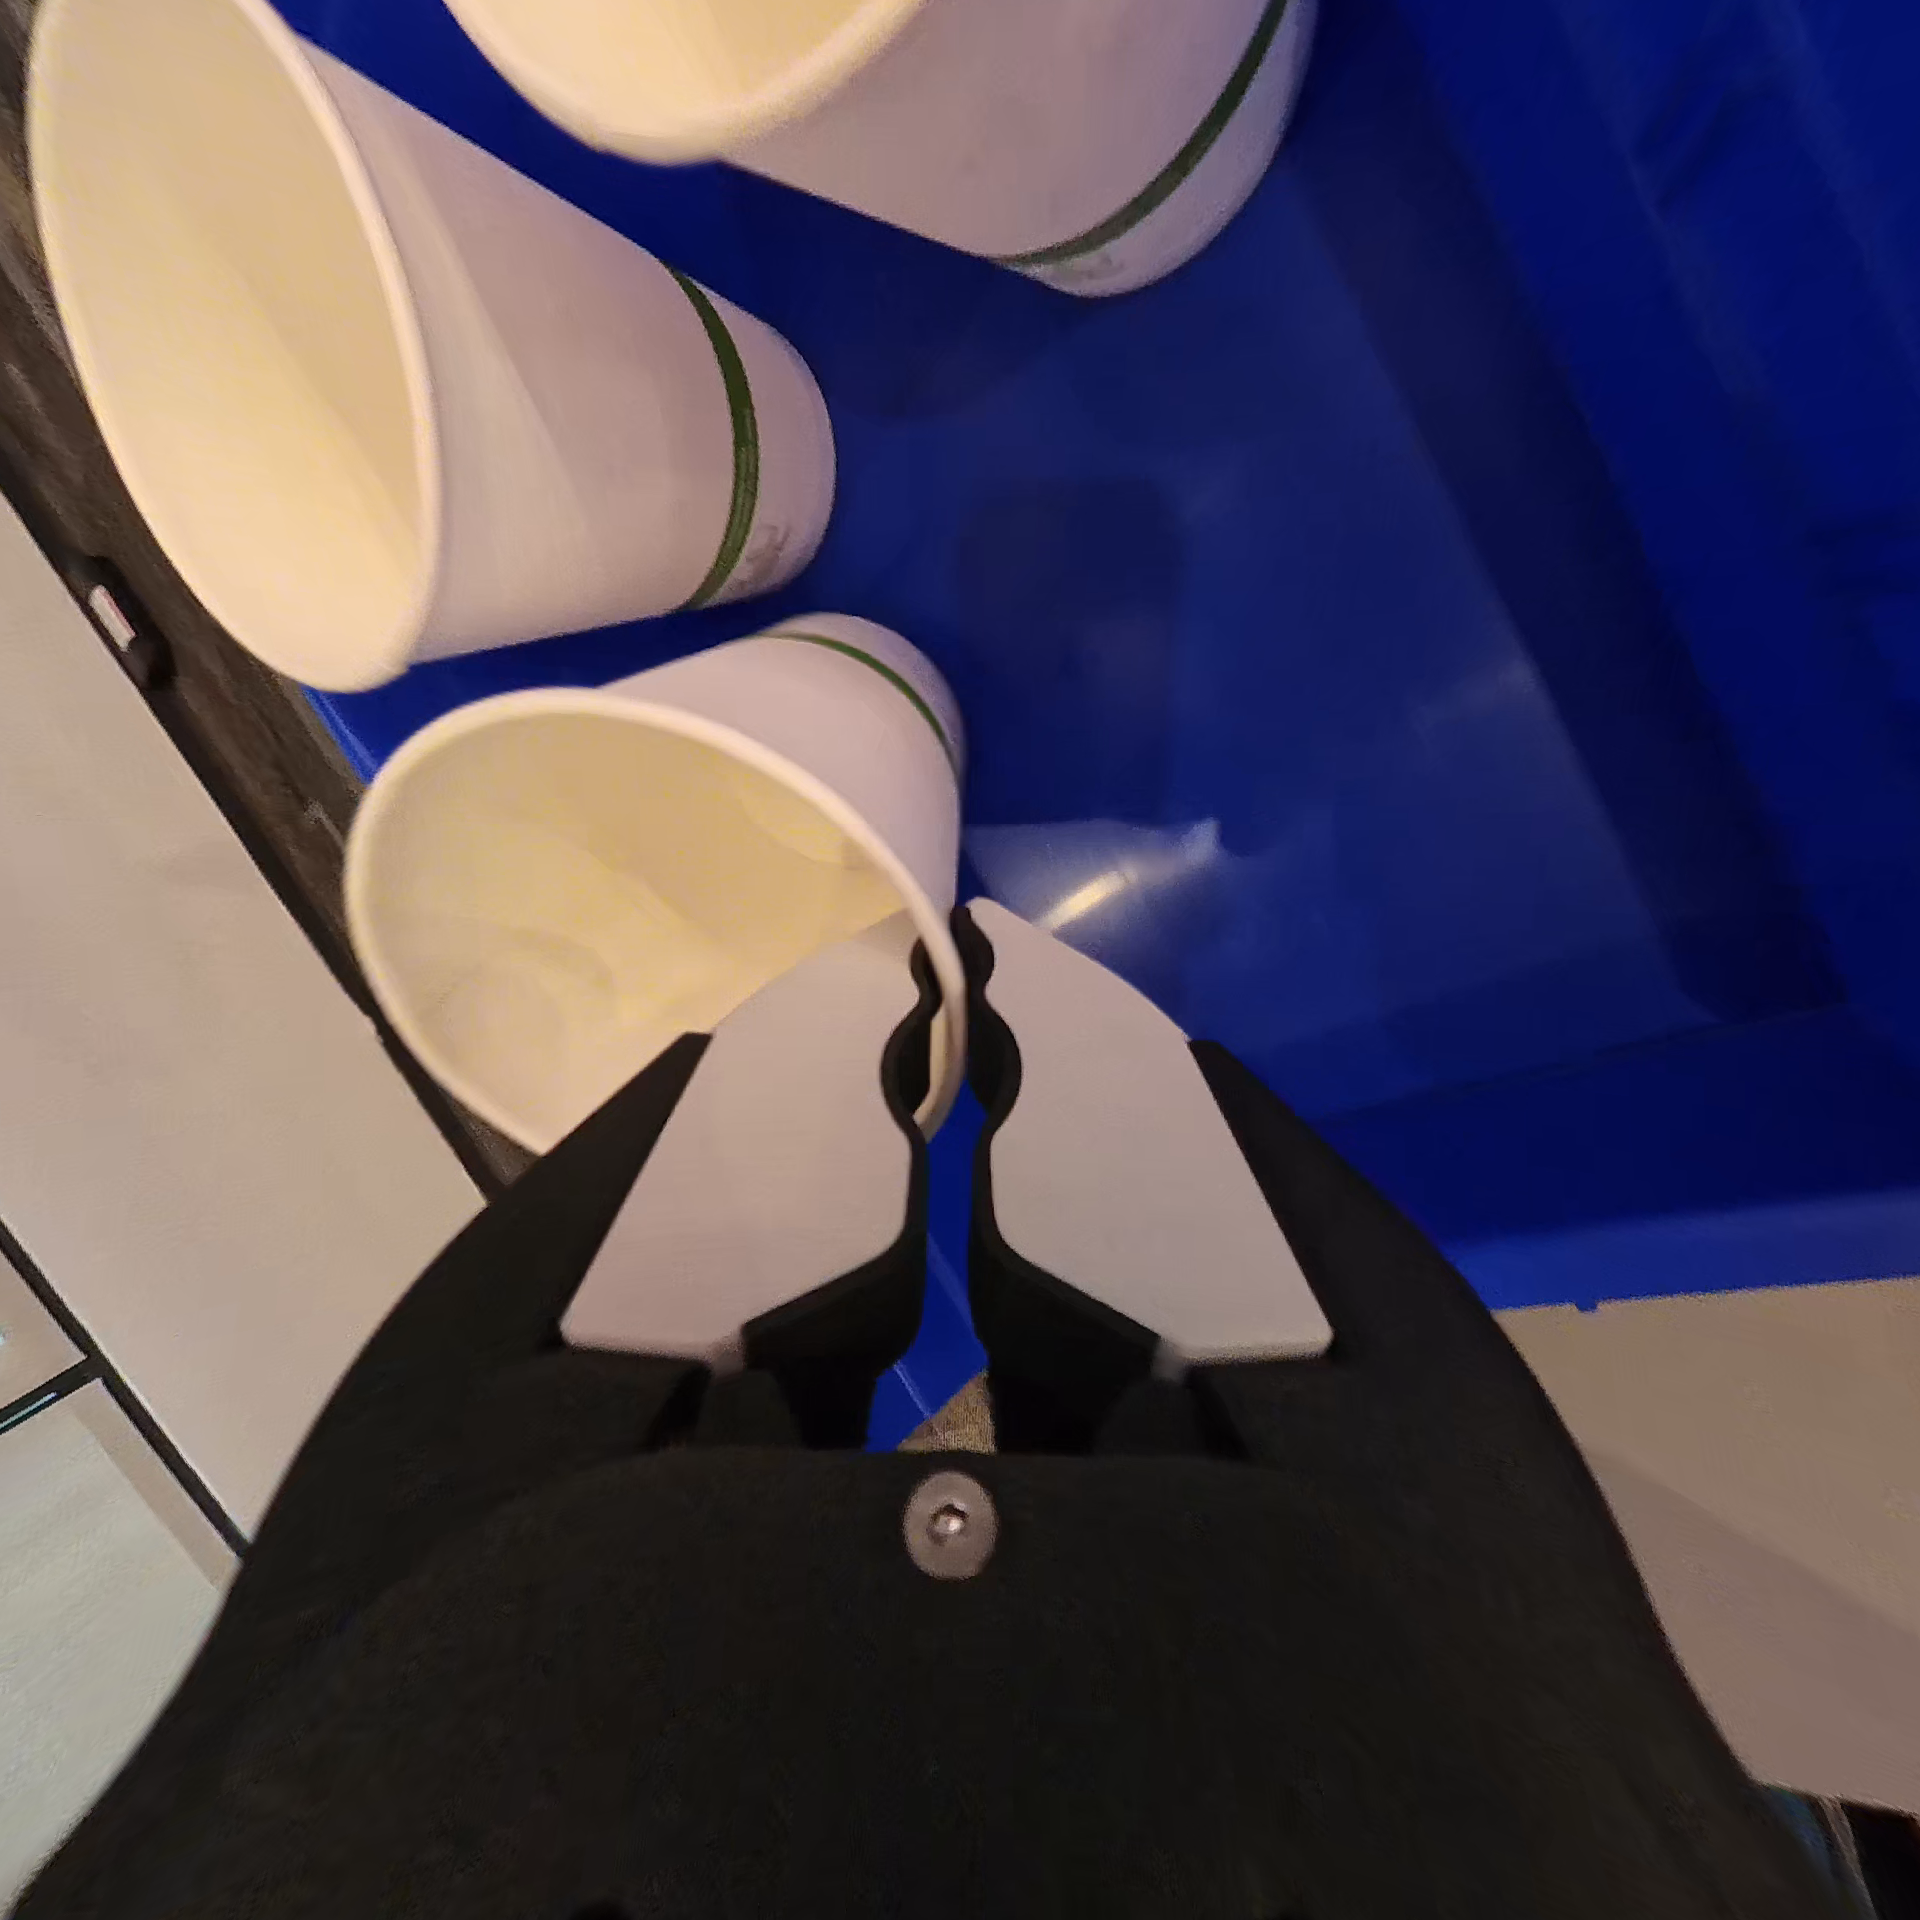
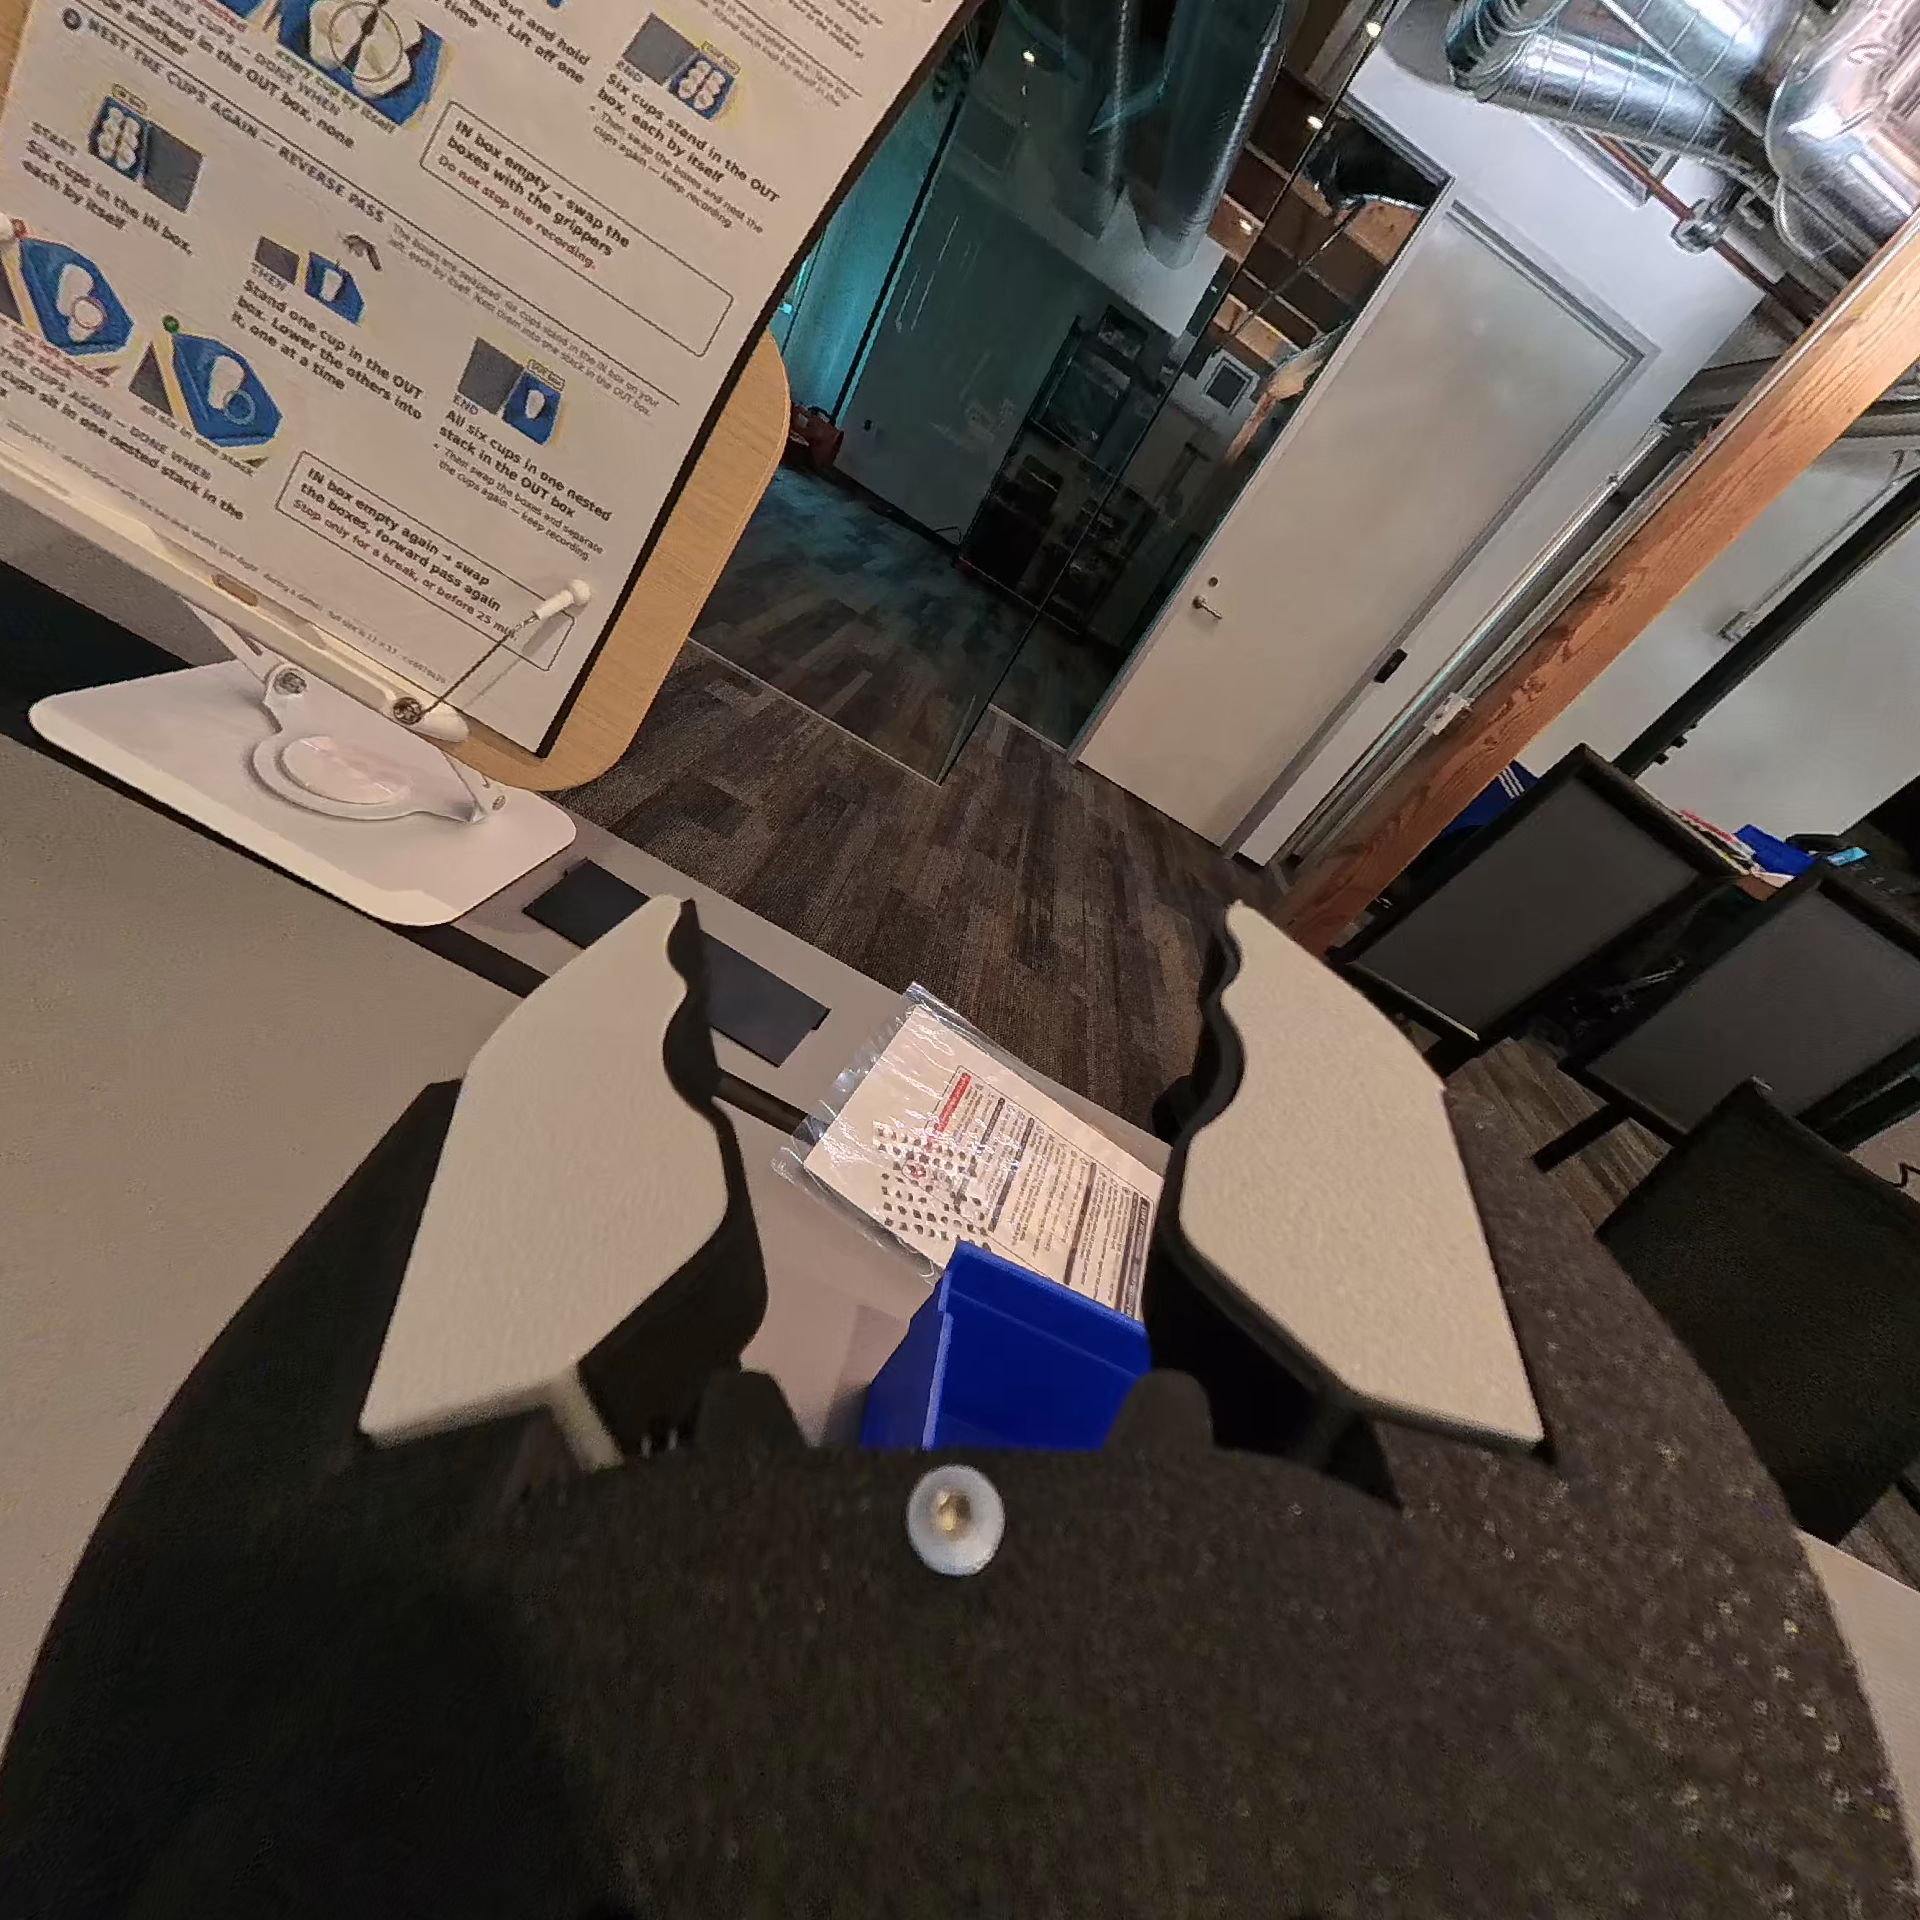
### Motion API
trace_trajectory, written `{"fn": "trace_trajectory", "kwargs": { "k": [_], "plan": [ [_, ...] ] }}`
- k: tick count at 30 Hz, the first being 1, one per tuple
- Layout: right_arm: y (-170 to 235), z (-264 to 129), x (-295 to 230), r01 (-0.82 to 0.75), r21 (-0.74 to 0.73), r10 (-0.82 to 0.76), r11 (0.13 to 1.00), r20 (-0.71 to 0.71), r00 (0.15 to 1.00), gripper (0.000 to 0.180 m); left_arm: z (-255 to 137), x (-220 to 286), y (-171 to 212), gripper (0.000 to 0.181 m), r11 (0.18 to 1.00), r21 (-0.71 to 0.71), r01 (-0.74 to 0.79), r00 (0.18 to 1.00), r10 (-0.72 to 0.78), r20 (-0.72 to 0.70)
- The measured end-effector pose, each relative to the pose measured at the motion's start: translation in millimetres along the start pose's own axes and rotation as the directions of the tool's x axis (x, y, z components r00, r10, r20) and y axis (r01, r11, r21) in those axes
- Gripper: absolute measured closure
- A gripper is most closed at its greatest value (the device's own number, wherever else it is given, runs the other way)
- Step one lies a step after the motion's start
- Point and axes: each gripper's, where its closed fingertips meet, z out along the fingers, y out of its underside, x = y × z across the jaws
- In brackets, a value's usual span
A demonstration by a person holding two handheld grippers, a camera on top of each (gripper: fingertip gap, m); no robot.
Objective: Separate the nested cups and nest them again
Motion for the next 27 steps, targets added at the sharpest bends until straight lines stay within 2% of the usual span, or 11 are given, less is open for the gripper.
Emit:
{"fn": "trace_trajectory", "kwargs": {
  "k": [6,9,12,14,16,20,23,27],
  "plan": [
    [-1,1,-12,0.003,0.001,-0.003,1.000,0.063,0.998,0.091,-31,8,14,0.181,0.999,0.000,-0.039,0.998,0.039,-0.047],
    [-15,0,-38,0.008,0.049,-0.016,0.999,0.162,0.987,0.092,-75,10,-1,0.181,0.993,0.101,-0.062,0.996,0.068,-0.056],
    [-35,-5,-84,-0.033,0.108,-0.007,0.994,0.348,0.937,0.093,-138,31,-38,0.181,0.959,0.262,-0.105,0.986,0.135,-0.100],
    [-55,-19,-127,-0.106,0.167,-0.001,0.980,0.541,0.841,0.096,-184,64,-70,0.181,0.906,0.387,-0.171,0.957,0.245,-0.152],
    [-75,-40,-169,-0.187,0.210,-0.019,0.960,0.712,0.702,0.101,-224,108,-98,0.180,0.833,0.489,-0.258,0.902,0.389,-0.186],
    [-96,-84,-239,-0.243,0.251,-0.117,0.937,0.882,0.457,0.103,-271,190,-138,0.181,0.682,0.602,-0.416,0.763,0.621,-0.176],
    [-96,-101,-277,-0.202,0.241,-0.154,0.949,0.916,0.370,0.097,-286,239,-157,0.181,0.589,0.640,-0.493,0.676,0.723,-0.145],
    [-96,-108,-304,-0.212,0.206,-0.131,0.955,0.938,0.320,0.095,-297,288,-173,0.181,0.483,0.664,-0.571,0.578,0.811,-0.093]
  ]
}}
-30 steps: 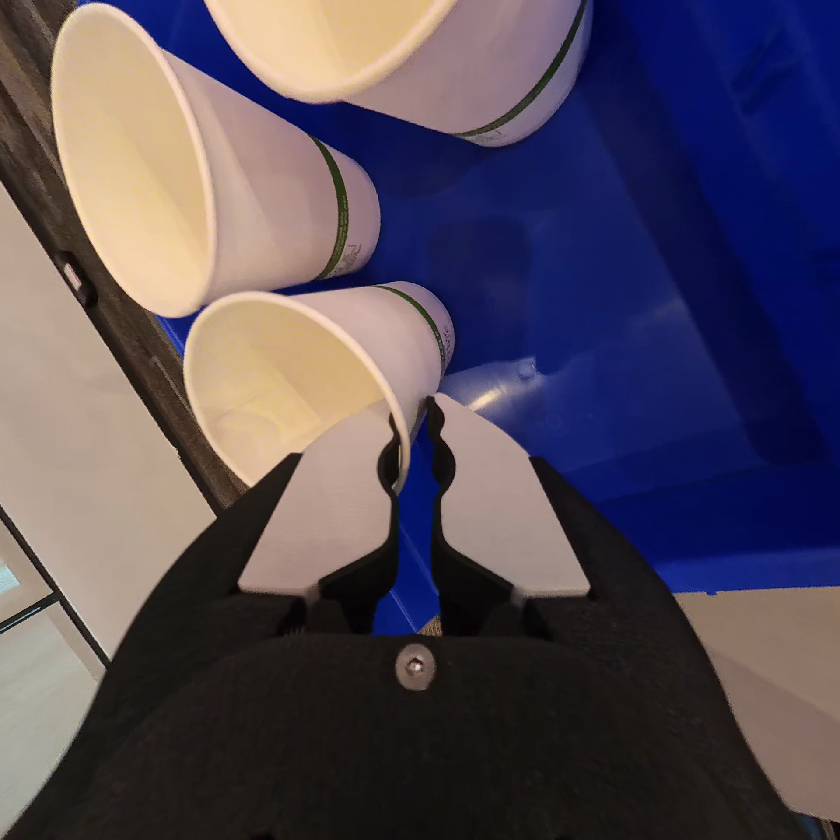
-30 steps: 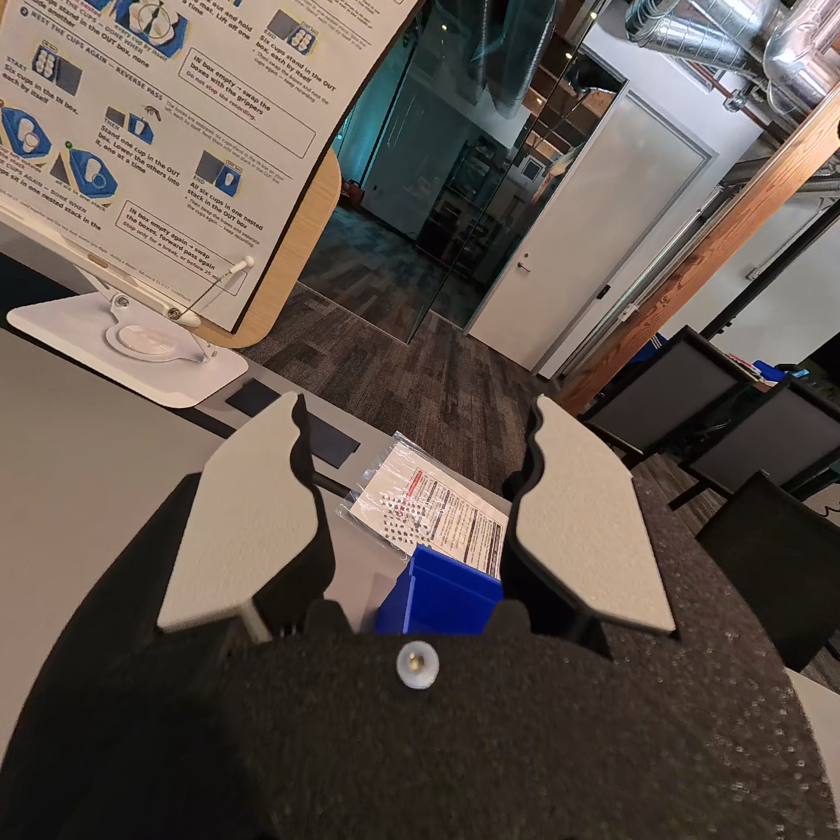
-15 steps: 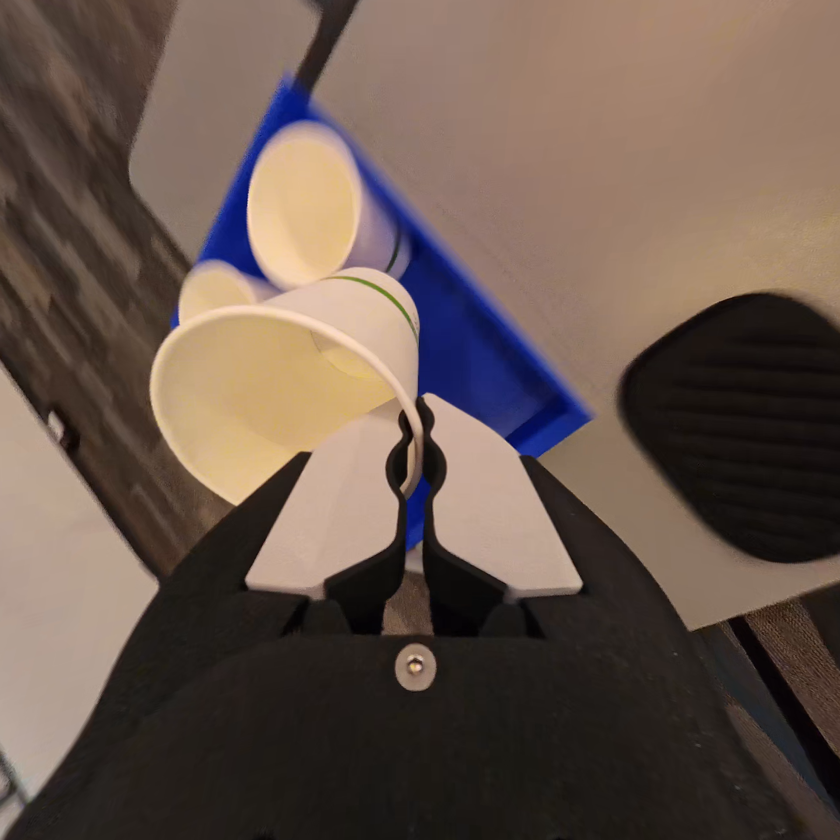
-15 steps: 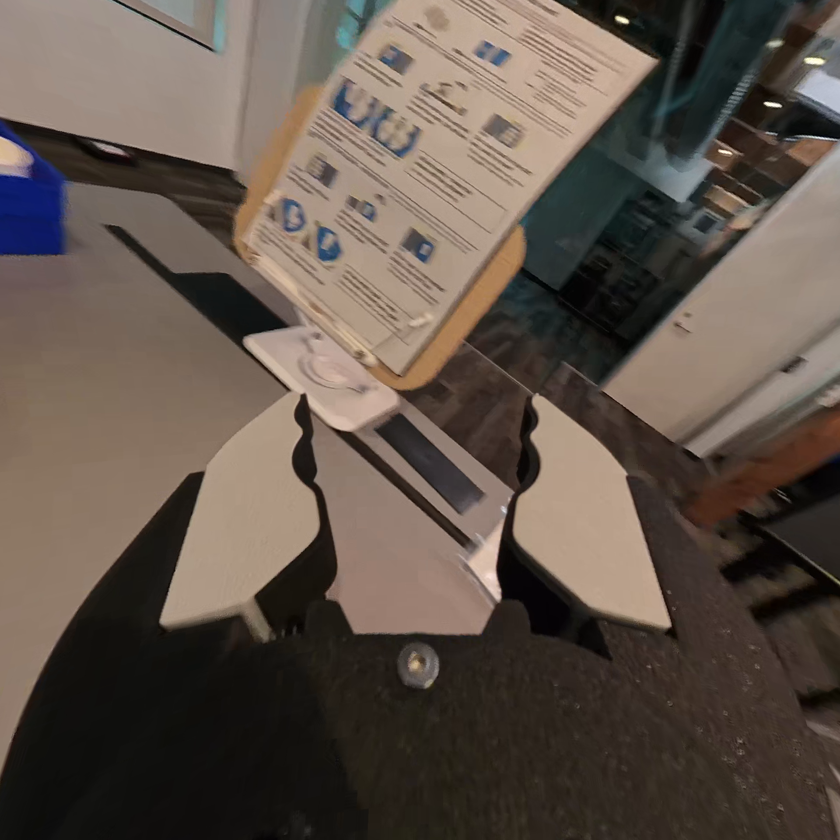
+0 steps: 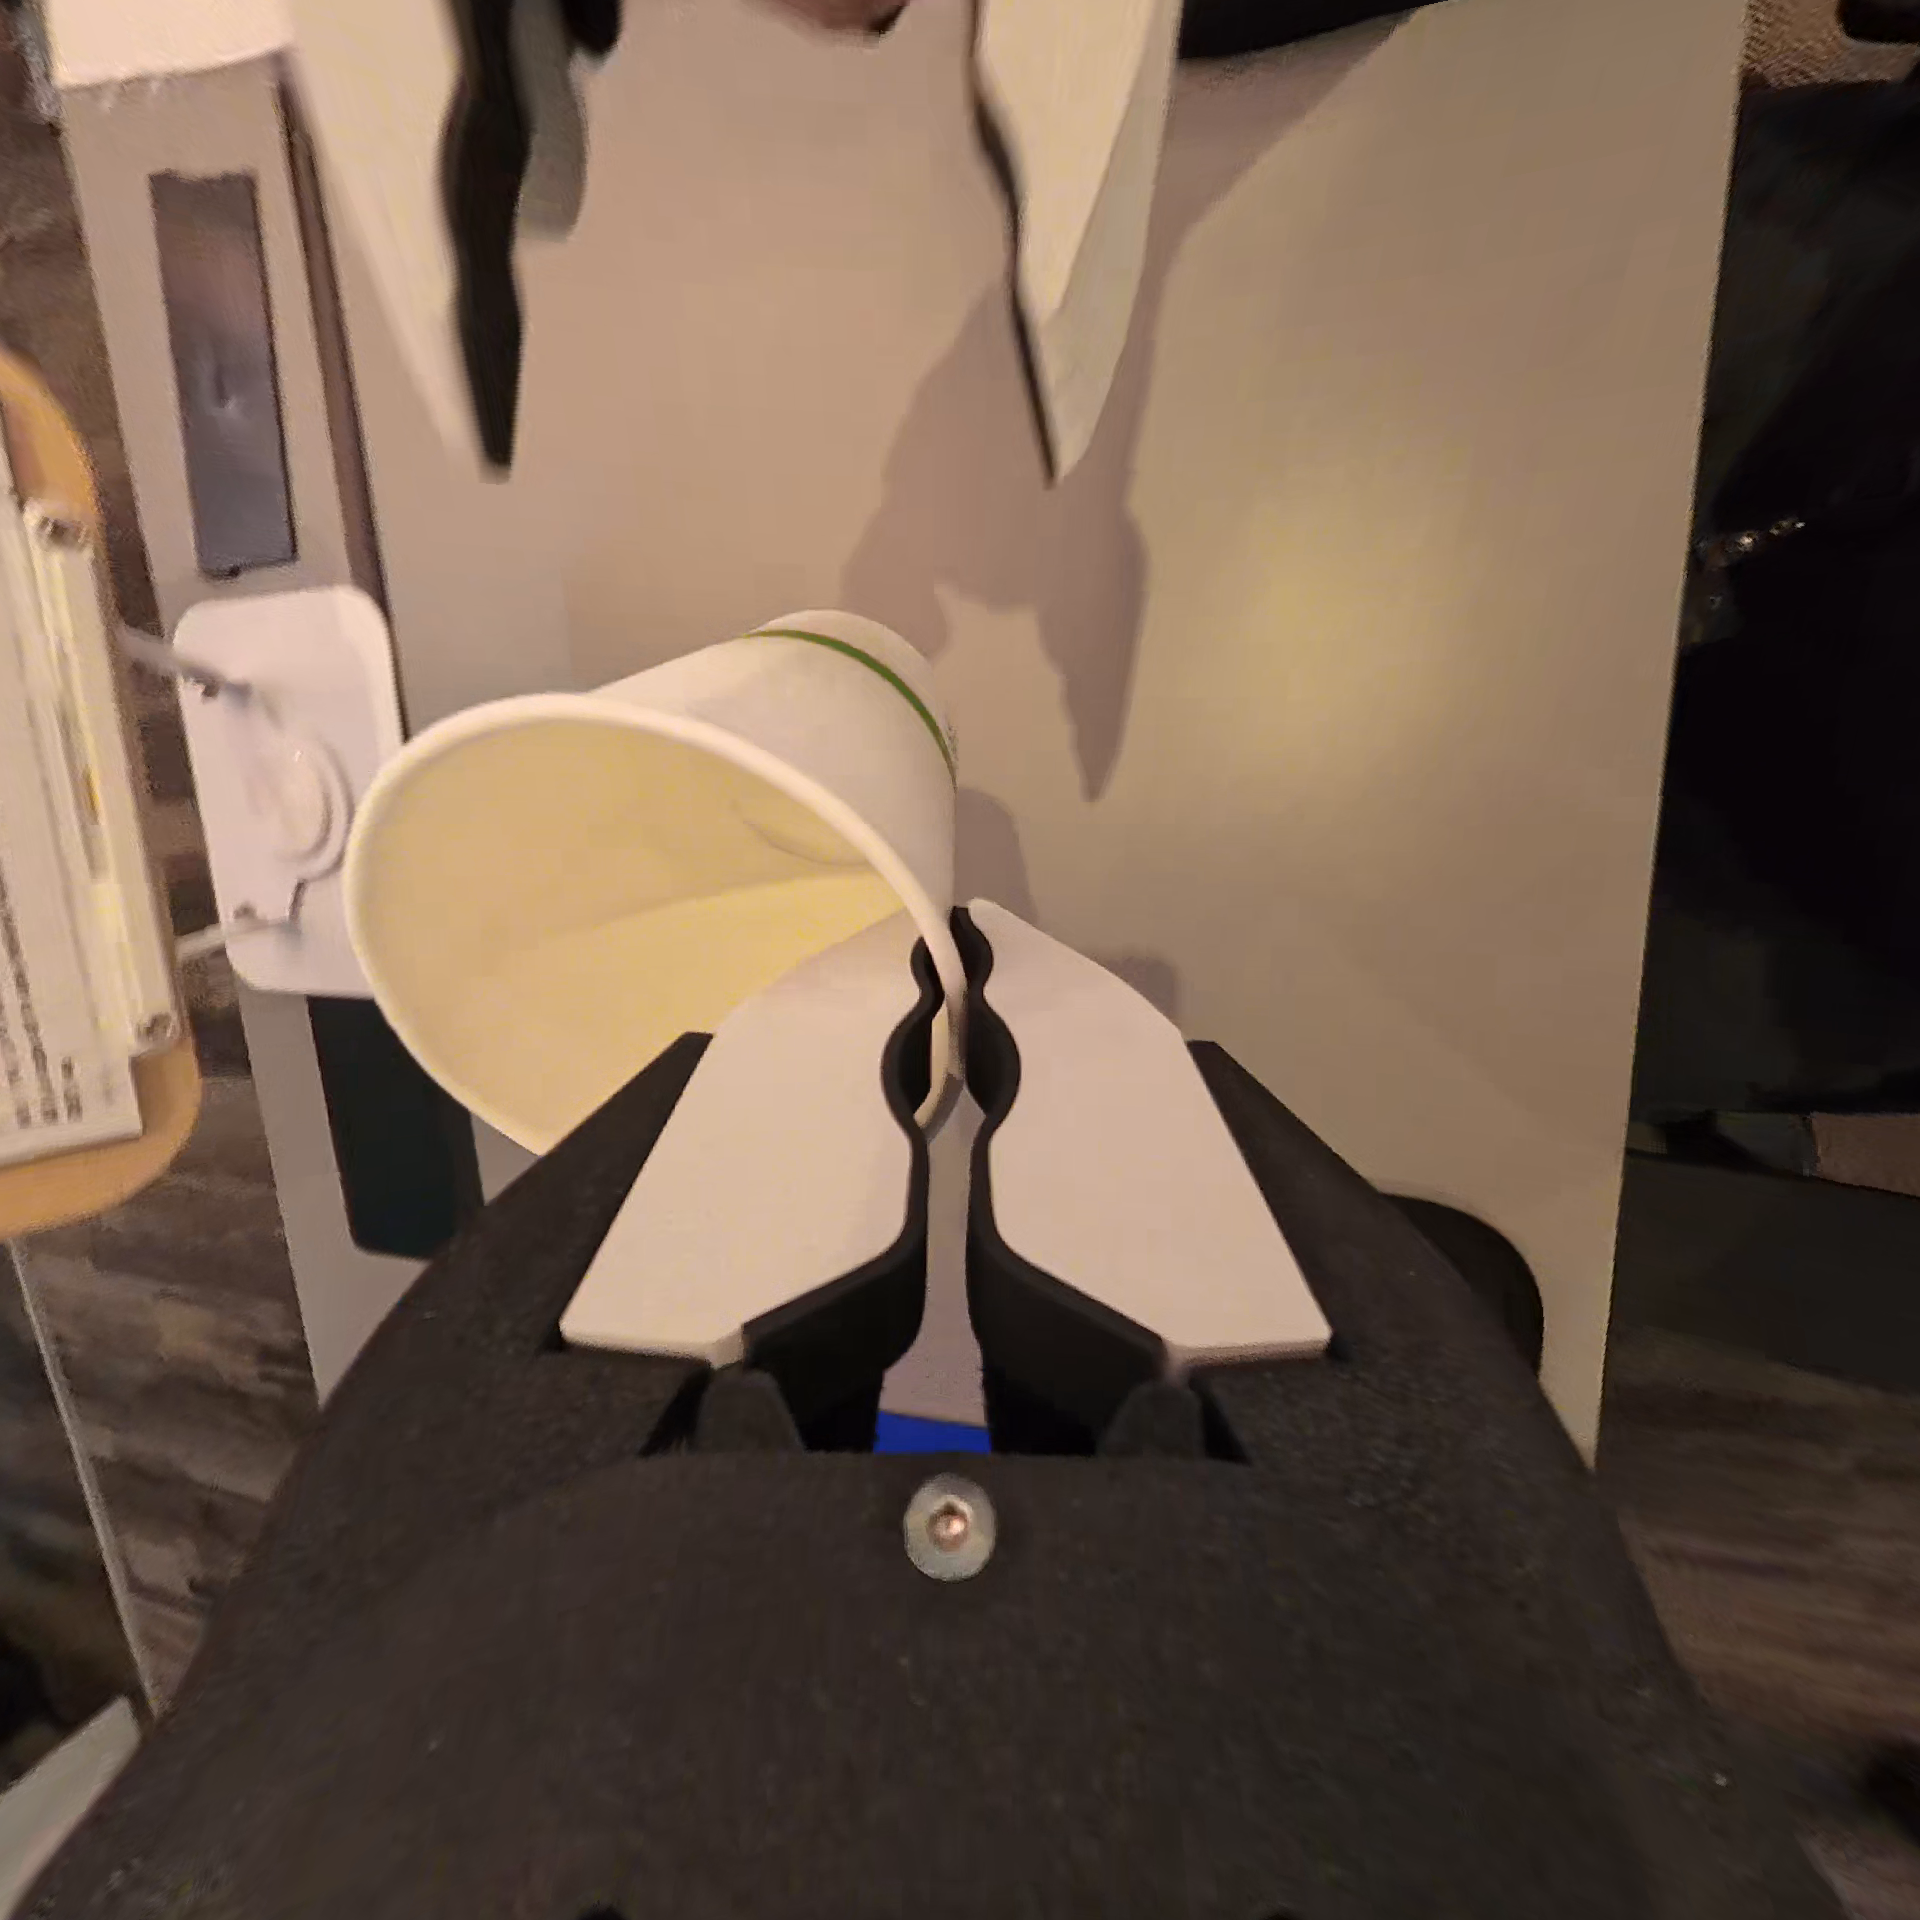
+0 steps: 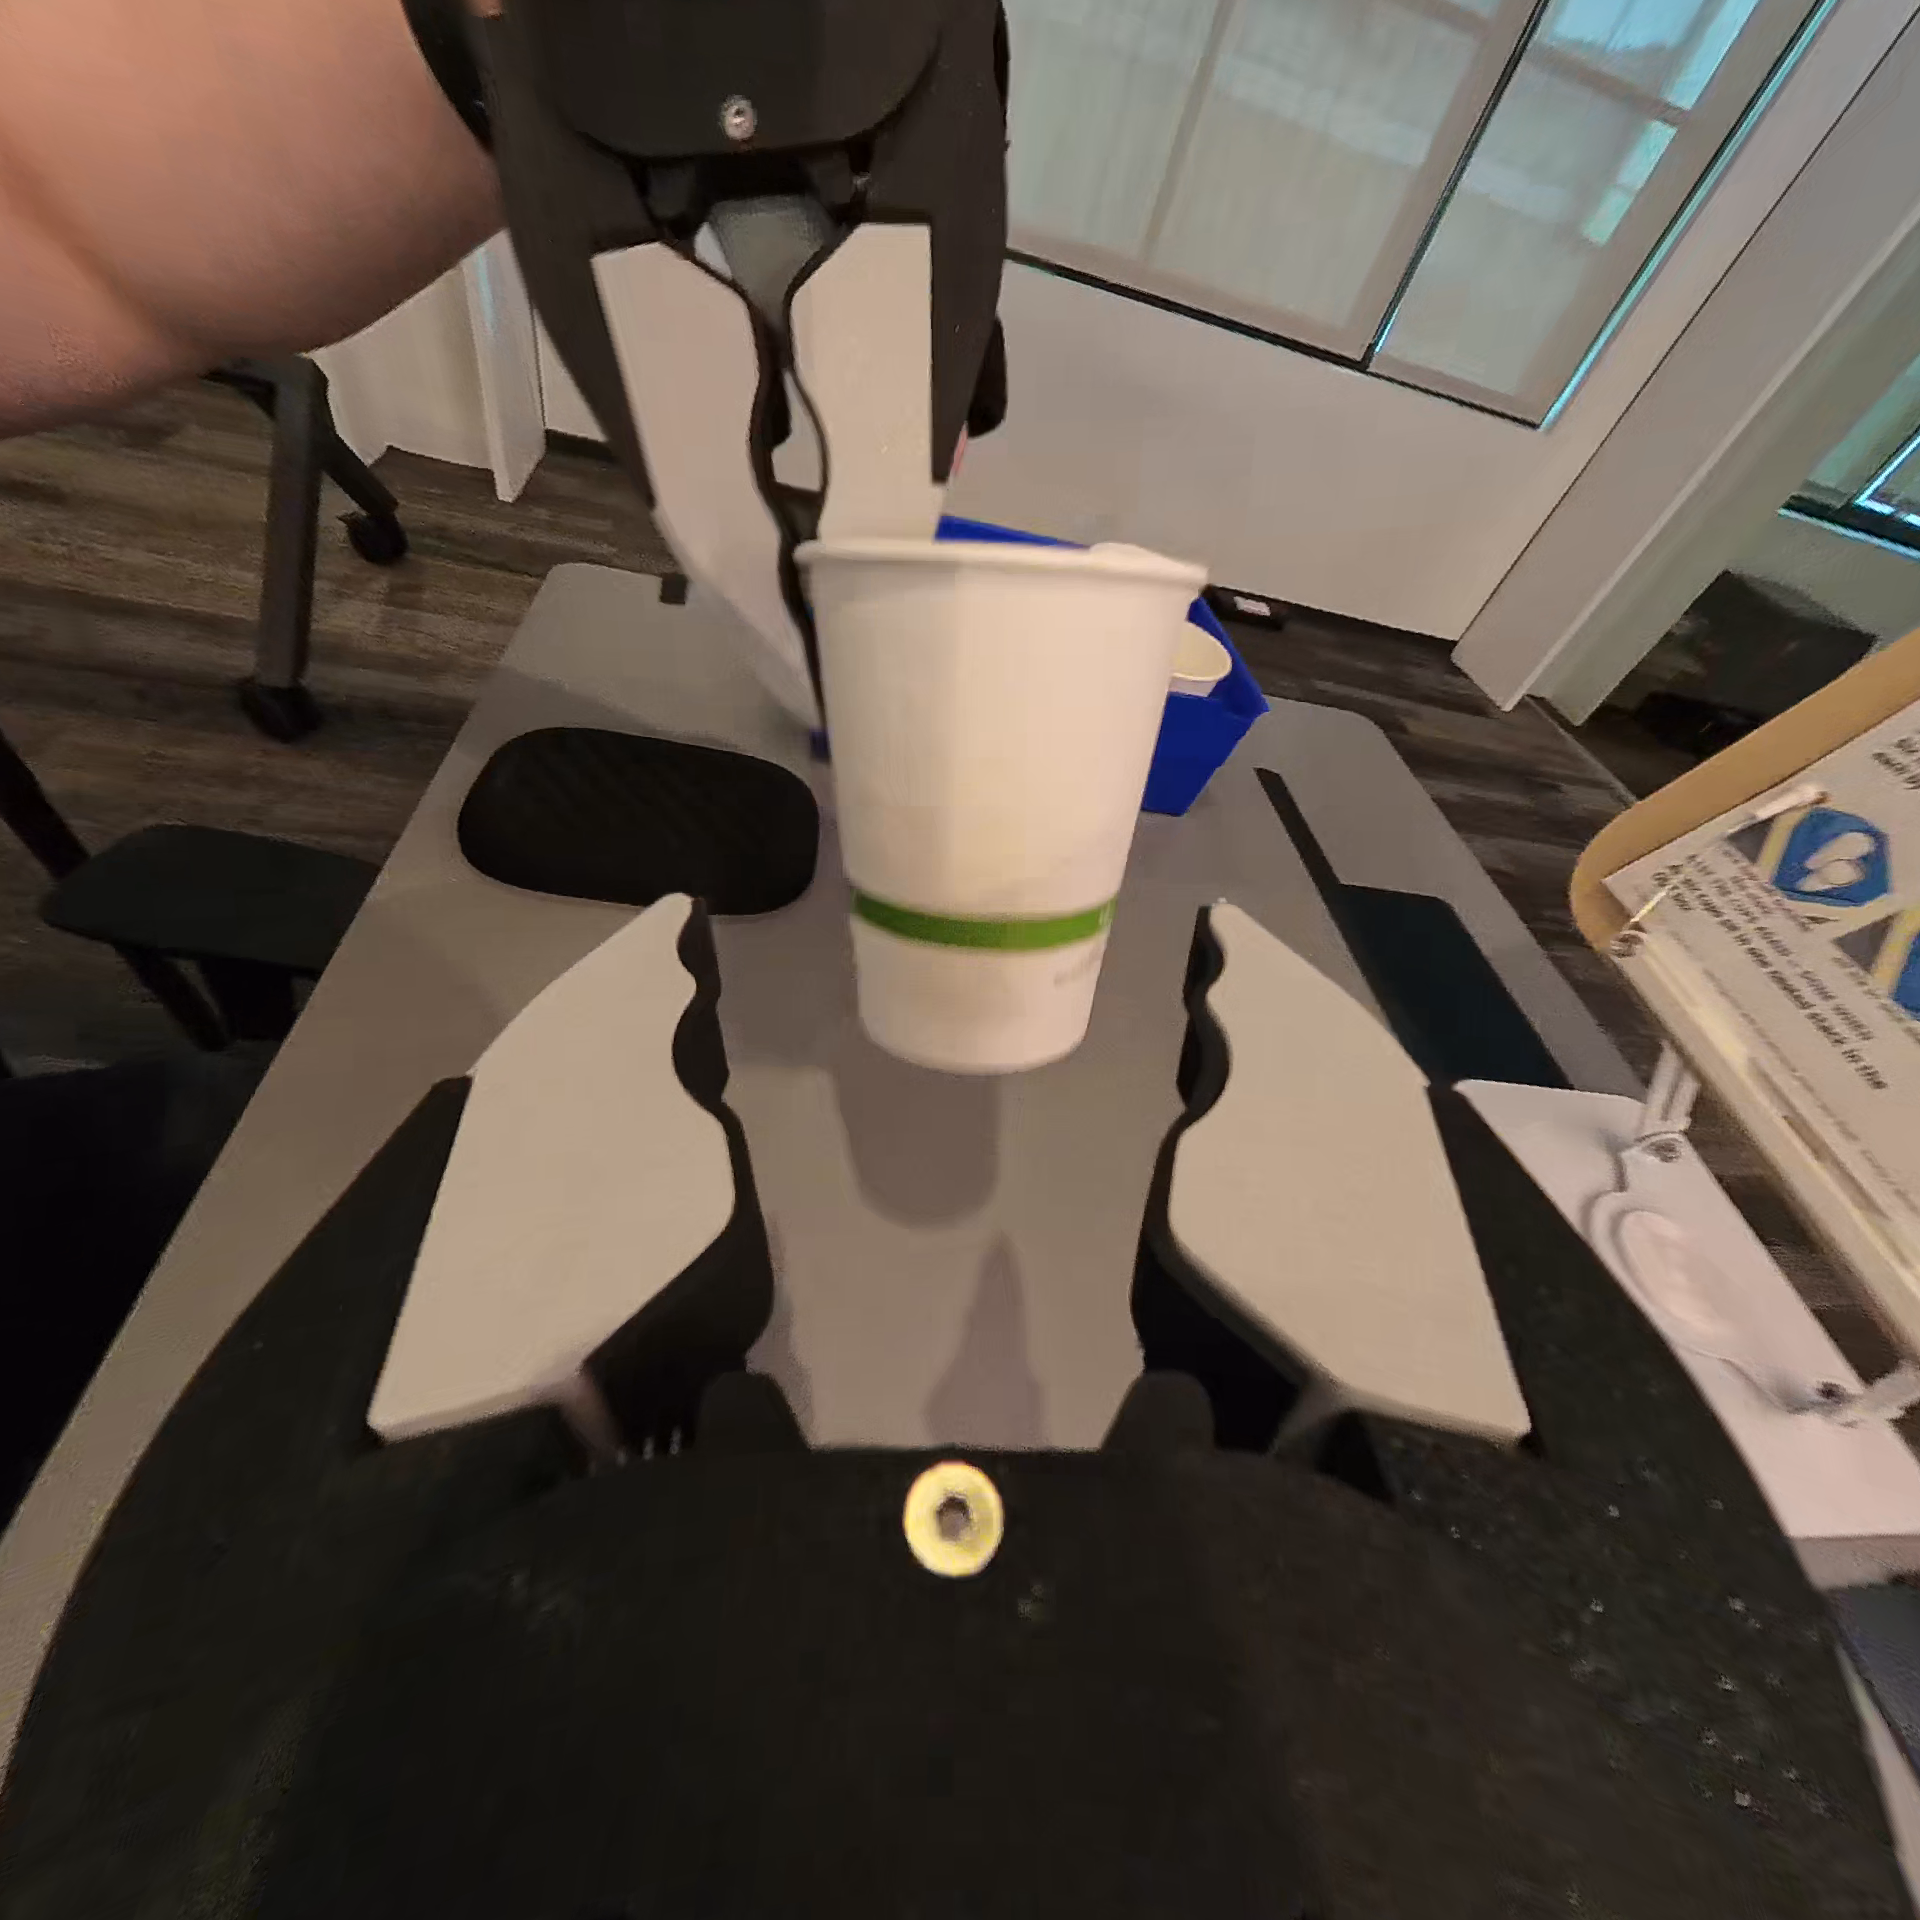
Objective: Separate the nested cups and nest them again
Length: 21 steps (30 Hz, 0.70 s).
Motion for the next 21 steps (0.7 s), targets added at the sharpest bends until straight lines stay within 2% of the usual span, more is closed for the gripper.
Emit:
{"fn": "trace_trajectory", "kwargs": {
  "k": [6,9,21],
  "plan": [
    [5,12,-12,-0.093,0.014,0.091,0.996,0.105,0.990,0.089,20,18,-32,0.181,0.992,-0.025,-0.126,0.991,0.125,-0.047],
    [11,16,-20,-0.088,-0.012,0.089,0.996,0.154,0.984,0.089,22,25,-40,0.181,0.986,-0.022,-0.164,0.984,0.163,-0.068],
    [22,21,-40,-0.140,-0.064,0.153,0.988,0.297,0.943,0.089,26,41,-46,0.181,0.971,-0.044,-0.236,0.968,0.231,-0.096]
  ]
}}
